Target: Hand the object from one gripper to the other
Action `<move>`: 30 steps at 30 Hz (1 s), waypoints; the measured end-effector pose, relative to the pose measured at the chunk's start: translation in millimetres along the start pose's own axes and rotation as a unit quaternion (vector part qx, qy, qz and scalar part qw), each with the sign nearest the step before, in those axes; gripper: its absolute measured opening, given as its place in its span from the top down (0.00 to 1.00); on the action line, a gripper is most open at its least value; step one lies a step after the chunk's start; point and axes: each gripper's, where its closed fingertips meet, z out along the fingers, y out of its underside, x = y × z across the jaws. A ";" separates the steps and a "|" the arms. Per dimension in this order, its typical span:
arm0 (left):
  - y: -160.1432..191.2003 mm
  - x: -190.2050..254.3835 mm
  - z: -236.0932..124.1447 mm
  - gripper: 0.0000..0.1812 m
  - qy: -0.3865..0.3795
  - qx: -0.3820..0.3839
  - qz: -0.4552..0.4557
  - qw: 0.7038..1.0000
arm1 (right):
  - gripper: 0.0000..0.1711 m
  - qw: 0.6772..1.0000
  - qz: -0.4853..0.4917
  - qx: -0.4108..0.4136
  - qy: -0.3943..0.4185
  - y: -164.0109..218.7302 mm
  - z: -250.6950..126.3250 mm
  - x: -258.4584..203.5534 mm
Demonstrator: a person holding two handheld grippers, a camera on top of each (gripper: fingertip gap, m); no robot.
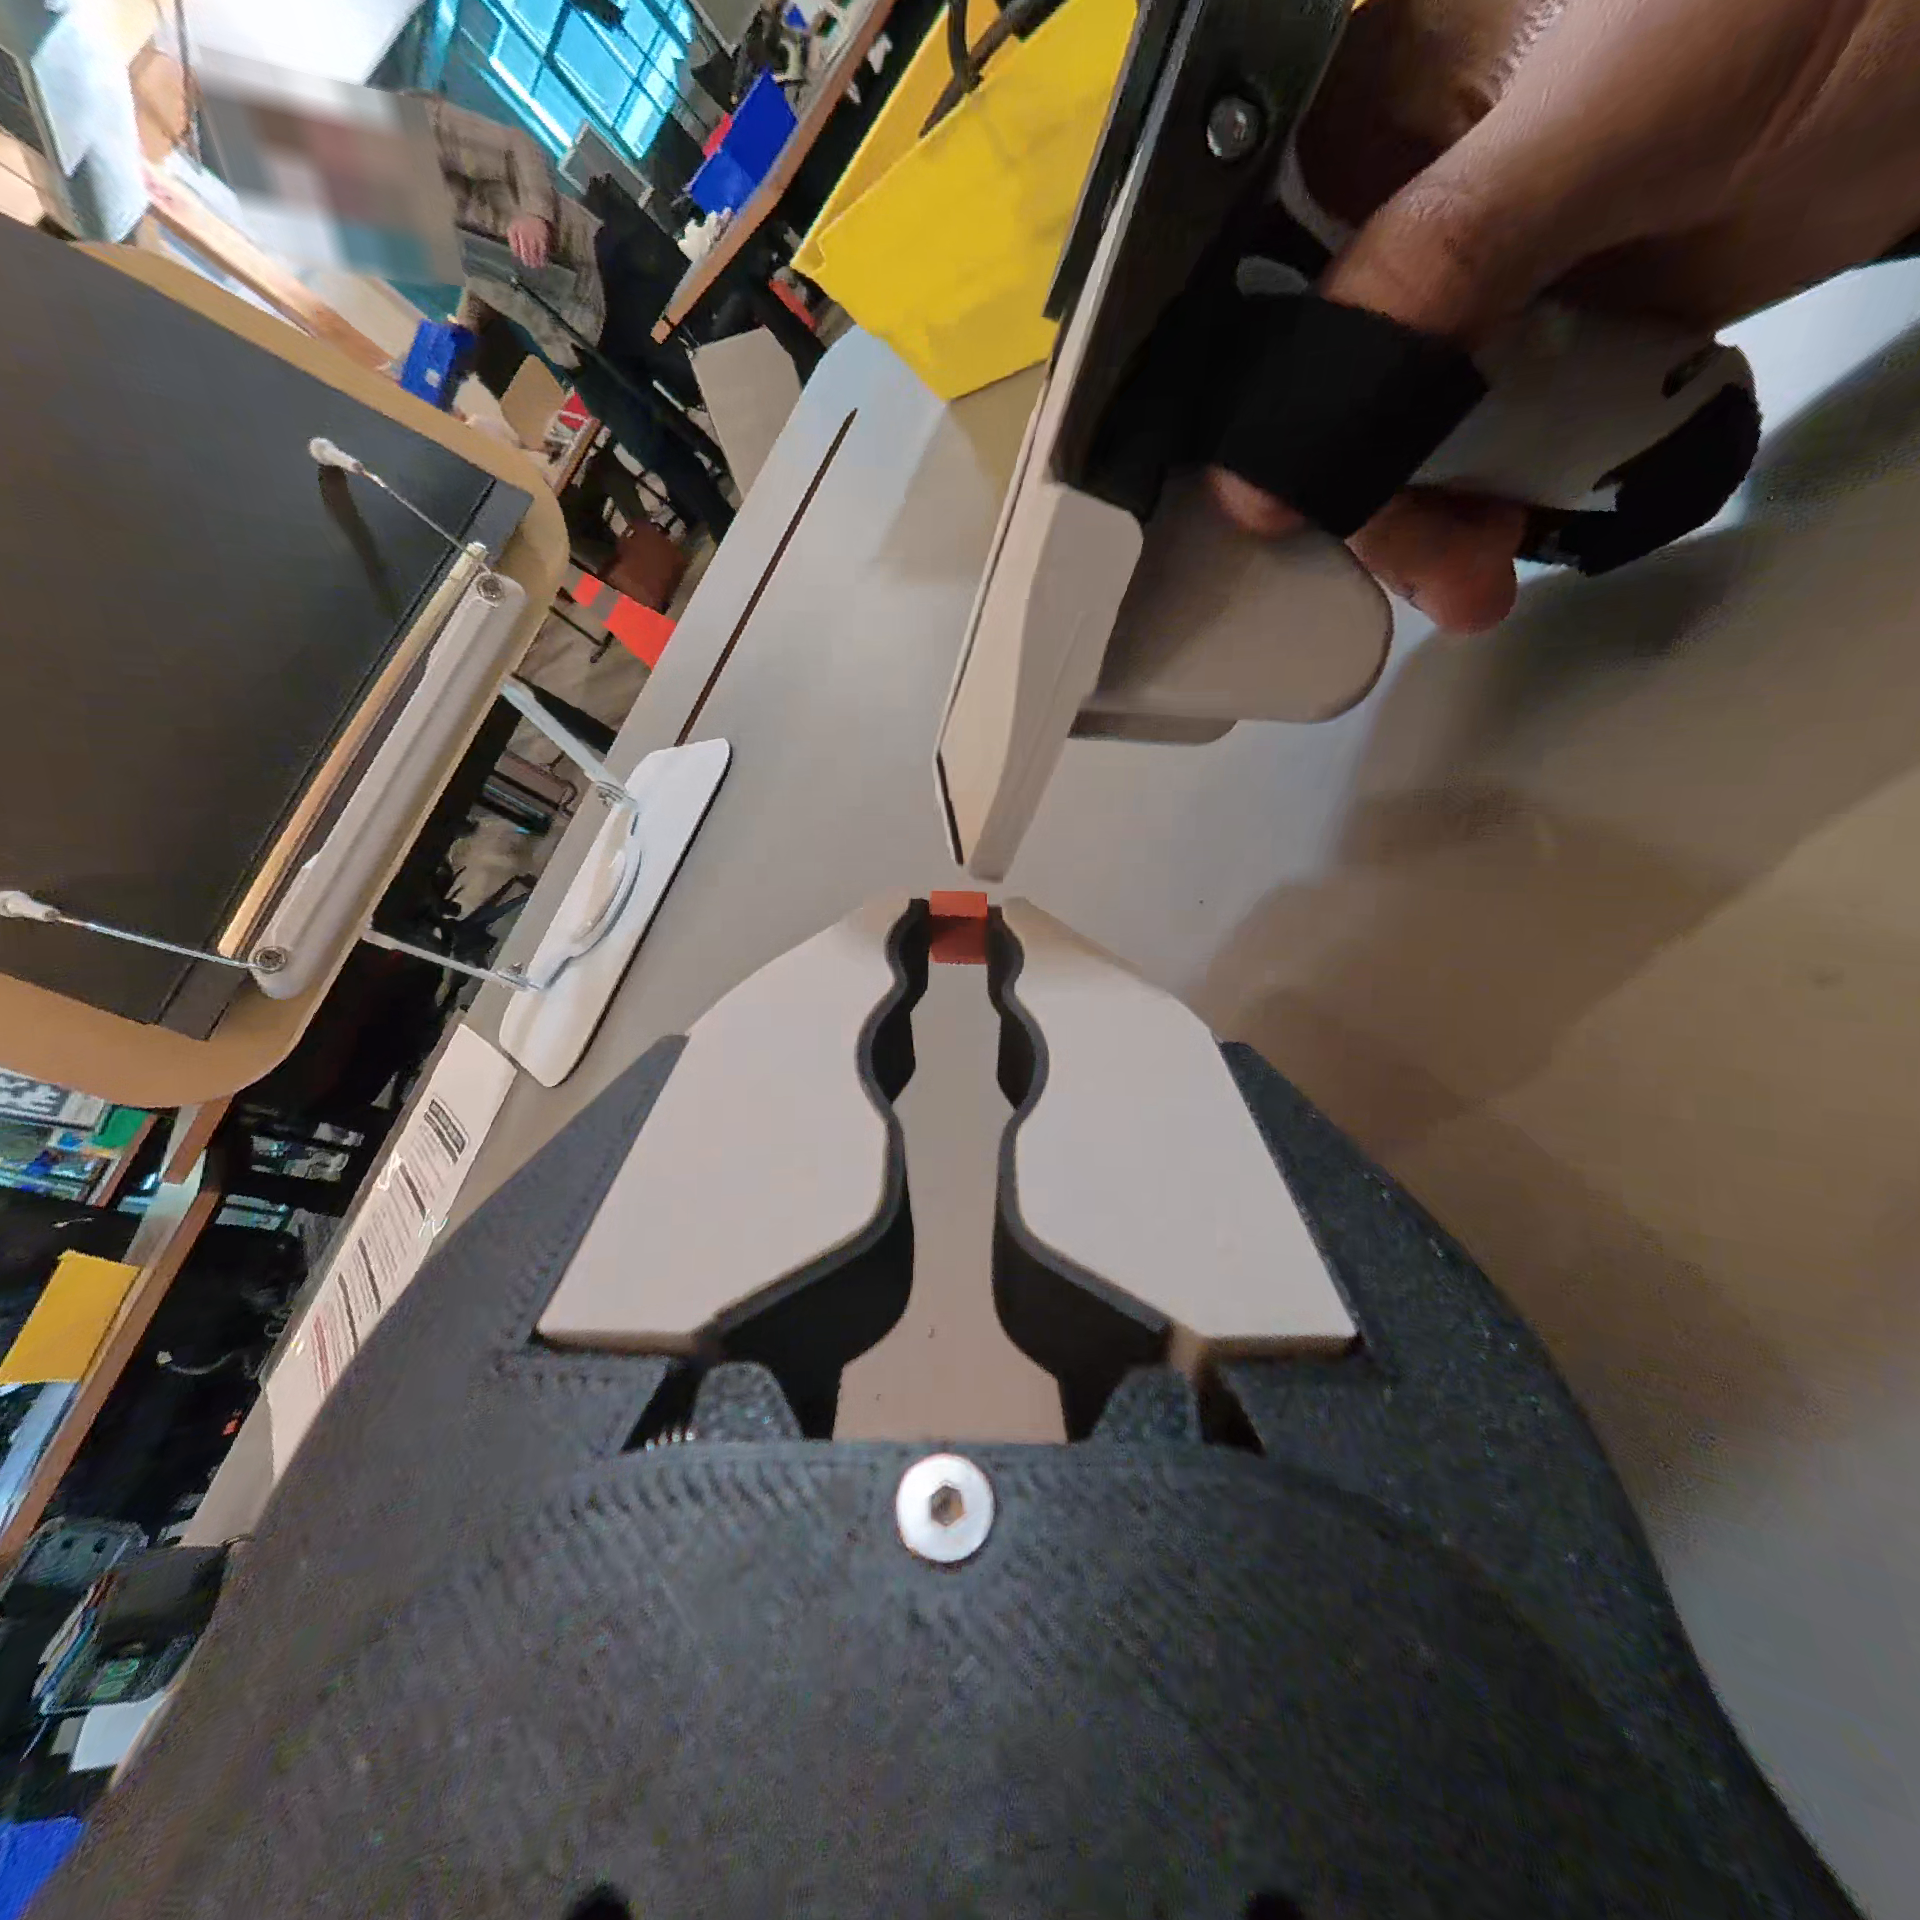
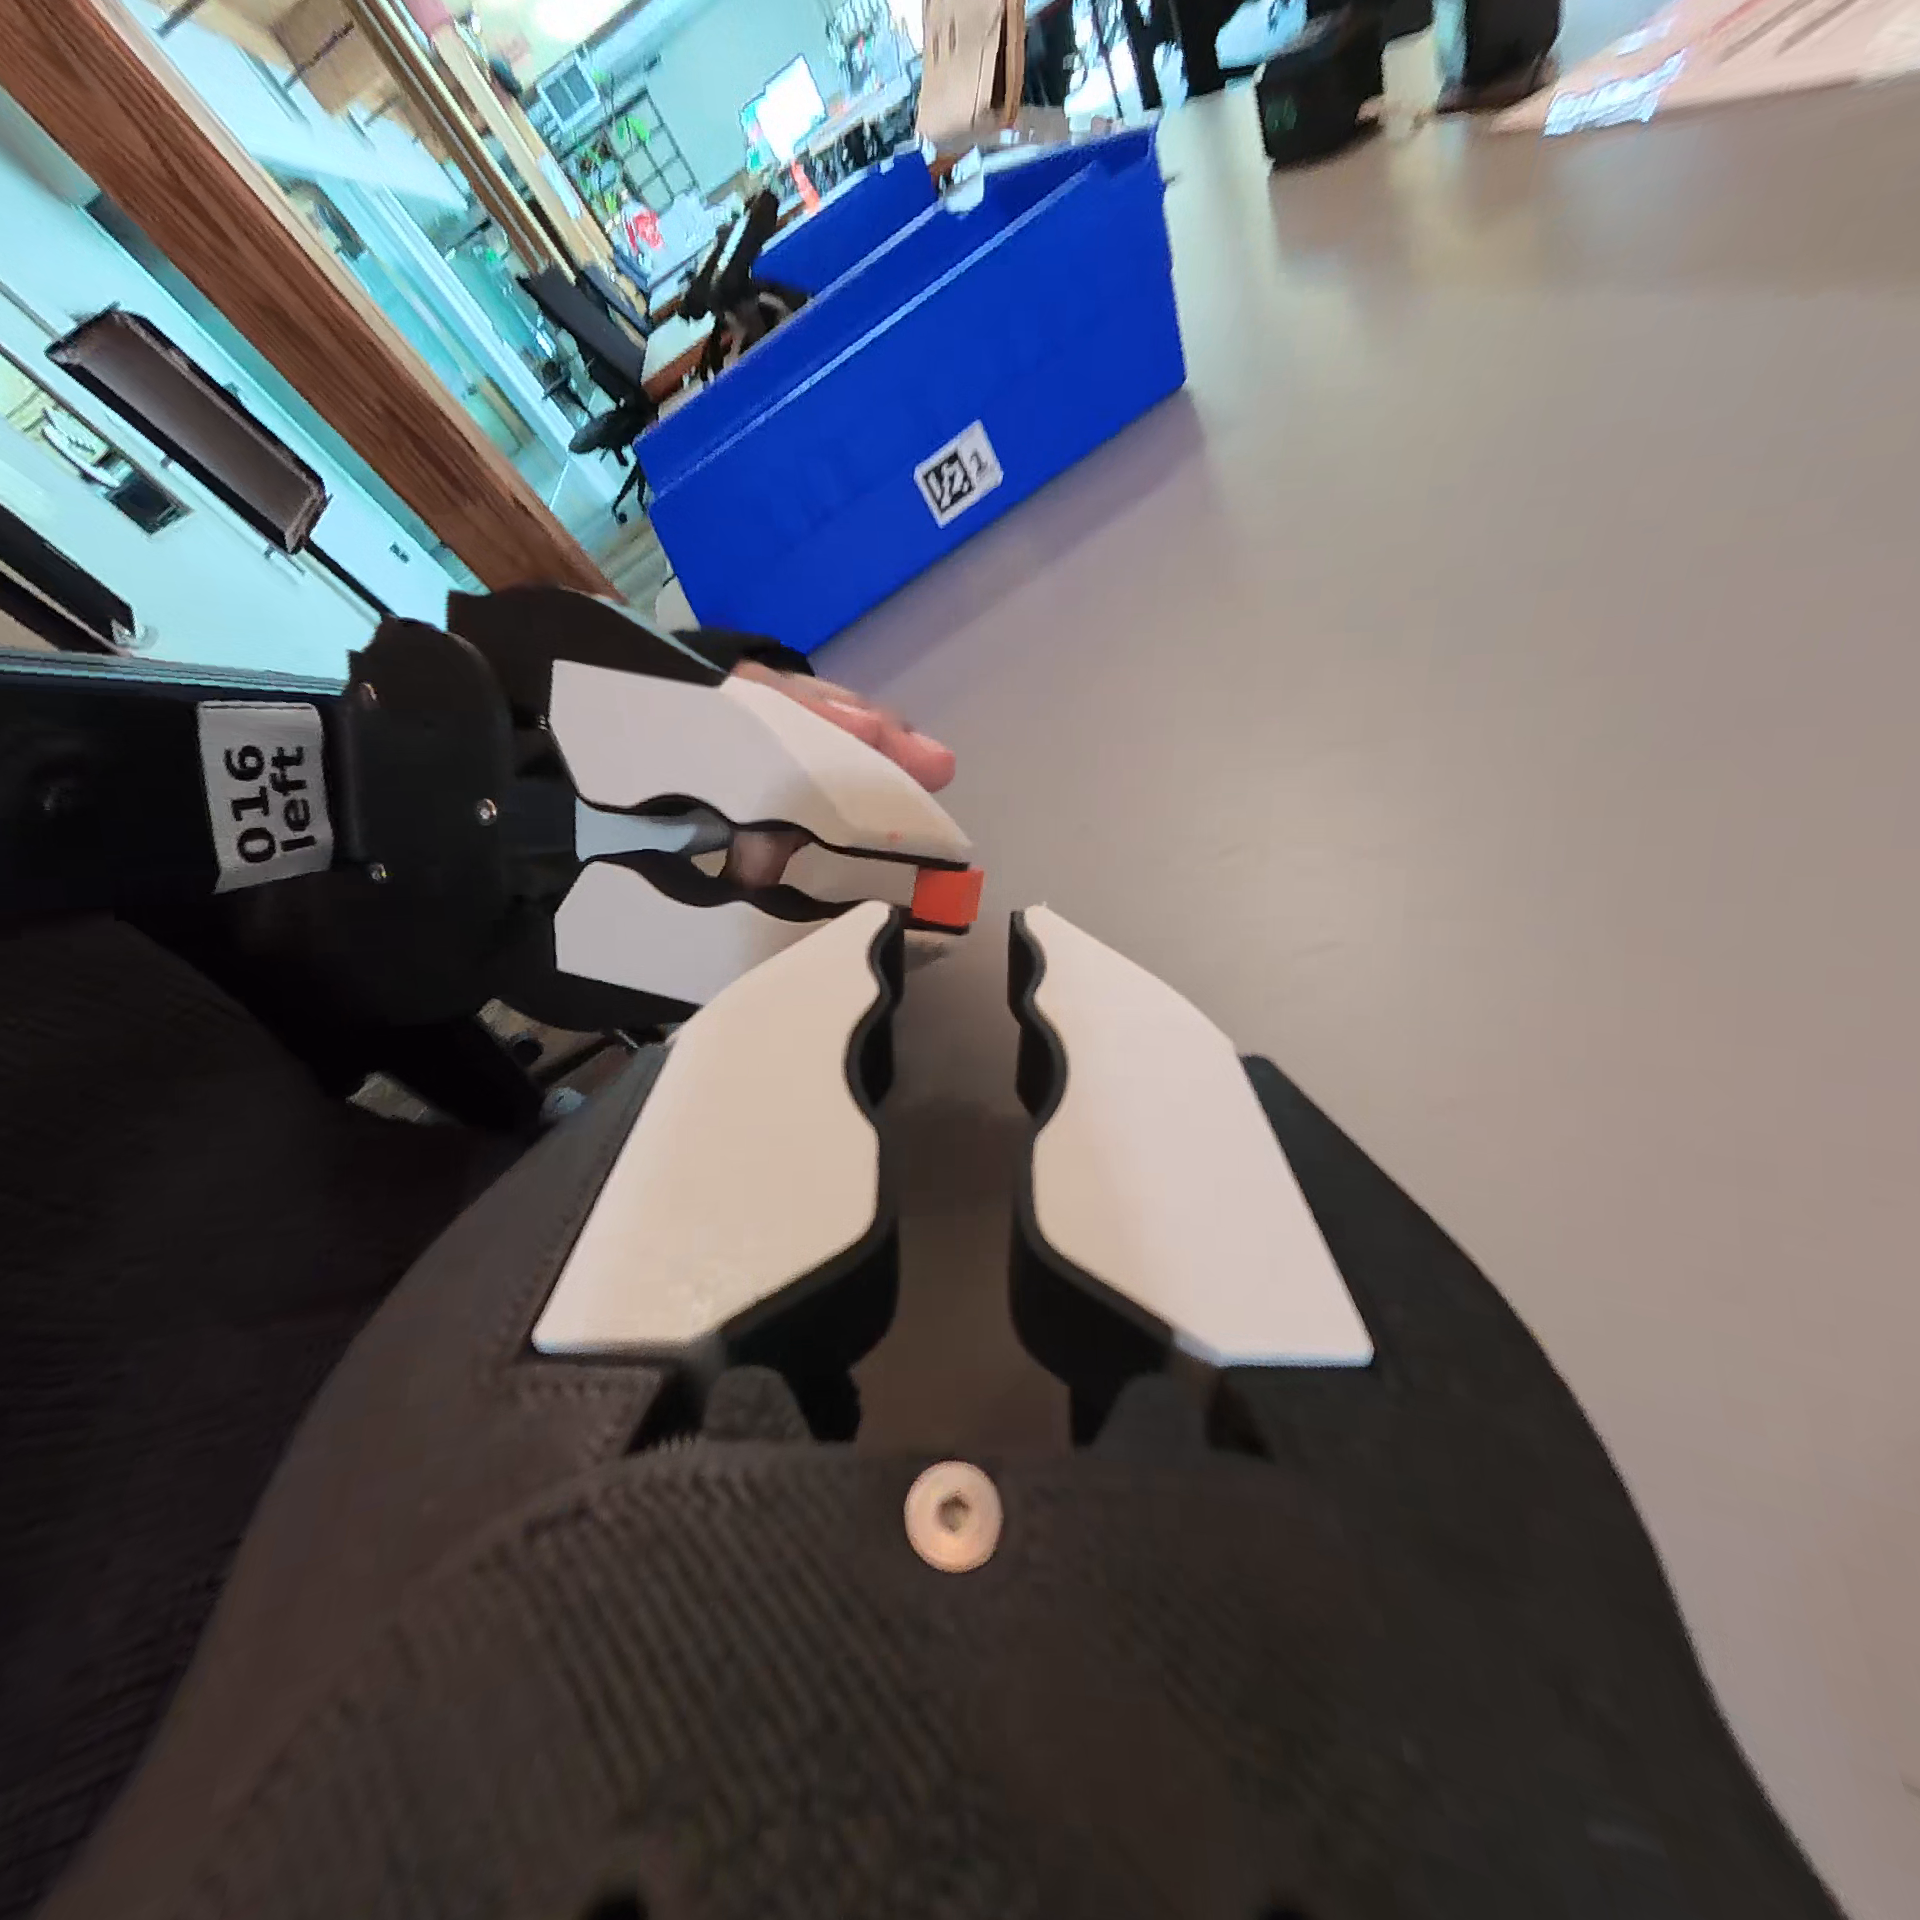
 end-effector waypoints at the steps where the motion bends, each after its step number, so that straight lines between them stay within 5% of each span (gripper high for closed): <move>1: 0.5 0.6 0.2 0.94 -0.001 -0.005 0.001 1.000 | 0.89 1.000 0.003 -0.004 0.000 1.4 0.7 -0.2; 13: -1.1 10.9 1.3 0.94 -0.009 -0.025 0.071 0.997 | 0.93 0.999 -0.014 -0.037 0.013 10.2 3.8 0.8; 21: -3.4 9.8 0.9 0.89 0.007 0.002 0.007 1.000 | 0.93 1.000 -0.003 -0.023 0.009 1.9 3.6 3.8; 30: -15.6 5.0 -3.0 0.74 0.050 0.091 -0.113 0.988 | 0.94 0.973 0.160 0.055 -0.157 -20.3 -10.4 -8.9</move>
